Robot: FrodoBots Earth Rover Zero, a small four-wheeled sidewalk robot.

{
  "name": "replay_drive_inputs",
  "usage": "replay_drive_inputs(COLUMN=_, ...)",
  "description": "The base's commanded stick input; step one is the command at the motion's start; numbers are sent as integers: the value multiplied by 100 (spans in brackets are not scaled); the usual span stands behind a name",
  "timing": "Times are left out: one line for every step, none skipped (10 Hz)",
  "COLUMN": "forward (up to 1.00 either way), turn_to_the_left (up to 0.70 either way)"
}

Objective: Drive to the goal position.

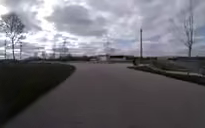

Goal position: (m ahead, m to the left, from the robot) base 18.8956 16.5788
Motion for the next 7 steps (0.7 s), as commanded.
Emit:
replay_drive_inputs(forward=100, turn_to_the_left=3)
replay_drive_inputs(forward=100, turn_to_the_left=3)
replay_drive_inputs(forward=100, turn_to_the_left=2)
replay_drive_inputs(forward=99, turn_to_the_left=2)
replay_drive_inputs(forward=100, turn_to_the_left=3)
replay_drive_inputs(forward=100, turn_to_the_left=2)
replay_drive_inputs(forward=100, turn_to_the_left=3)
